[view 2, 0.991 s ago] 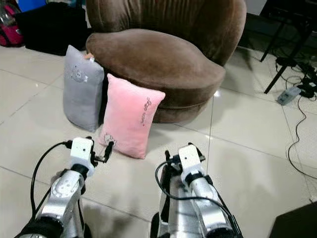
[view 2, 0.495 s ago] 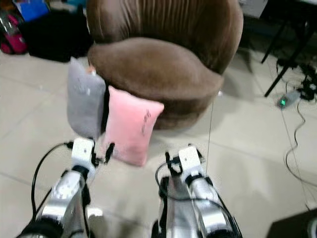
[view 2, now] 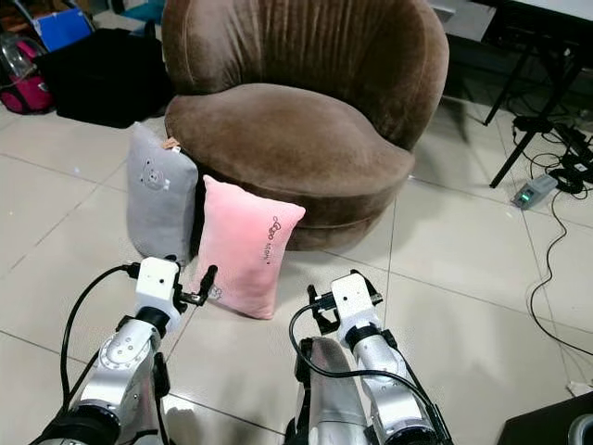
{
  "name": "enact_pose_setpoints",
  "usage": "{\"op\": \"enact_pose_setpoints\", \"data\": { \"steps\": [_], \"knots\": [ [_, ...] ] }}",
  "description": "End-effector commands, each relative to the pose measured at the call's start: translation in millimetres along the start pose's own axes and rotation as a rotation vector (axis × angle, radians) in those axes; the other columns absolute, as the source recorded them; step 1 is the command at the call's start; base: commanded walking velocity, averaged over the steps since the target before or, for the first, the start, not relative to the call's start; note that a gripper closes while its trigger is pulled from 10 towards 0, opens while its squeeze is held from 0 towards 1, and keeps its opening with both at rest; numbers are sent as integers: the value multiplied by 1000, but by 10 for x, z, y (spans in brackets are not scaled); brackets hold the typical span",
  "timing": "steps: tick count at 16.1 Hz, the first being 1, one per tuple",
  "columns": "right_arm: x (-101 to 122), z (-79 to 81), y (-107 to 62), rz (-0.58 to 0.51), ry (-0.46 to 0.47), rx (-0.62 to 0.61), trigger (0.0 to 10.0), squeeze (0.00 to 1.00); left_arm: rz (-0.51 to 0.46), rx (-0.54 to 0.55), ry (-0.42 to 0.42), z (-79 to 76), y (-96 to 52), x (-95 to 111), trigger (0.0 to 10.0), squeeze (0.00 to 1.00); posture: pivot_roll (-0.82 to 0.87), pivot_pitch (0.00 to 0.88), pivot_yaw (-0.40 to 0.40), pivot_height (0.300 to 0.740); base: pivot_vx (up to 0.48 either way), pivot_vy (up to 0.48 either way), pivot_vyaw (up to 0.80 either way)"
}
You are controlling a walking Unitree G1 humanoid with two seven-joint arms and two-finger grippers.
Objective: Move the pillow to the sofa from floor
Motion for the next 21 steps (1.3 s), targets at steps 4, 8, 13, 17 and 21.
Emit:
{"op": "enact_pose_setpoints", "data": {
  "steps": [4,8,13,17,21],
  "knots": [
    [-53,-70,-36,22,-6,-14,10000,776,-2,-22,7,-66,2,6,10000,1000,-55,53,-116,456,0,0,0],
    [-57,-75,-39,23,-7,-17,10000,776,-3,-23,6,-70,4,7,10000,1000,-58,55,-116,421,0,0,0],
    [-3,-75,-58,-11,26,-18,10000,753,-2,-29,15,-75,-2,2,10000,1000,-65,63,-116,391,0,0,0],
    [-75,-99,-106,15,14,-25,10000,745,-9,-42,21,-84,-2,15,10000,1000,-64,69,-117,391,199,158,0],
    [-103,-119,-107,27,12,-31,10000,745,-15,-42,20,-73,23,43,10000,1000,-70,67,-117,391,469,0,0]
  ]
}}
Point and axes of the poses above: a point about 5 cm out from each wrist's last joint towards the gripper, its own y axis pointing out of the wrist towards the gripper, its own x axis along the axis of the wrist's last joint, z = x × y, the point moved 3 cm from there along y, pointing out of the wrist towards the gripper, and after that the axes turned 9 degrees about y, right-handed, at the moved point
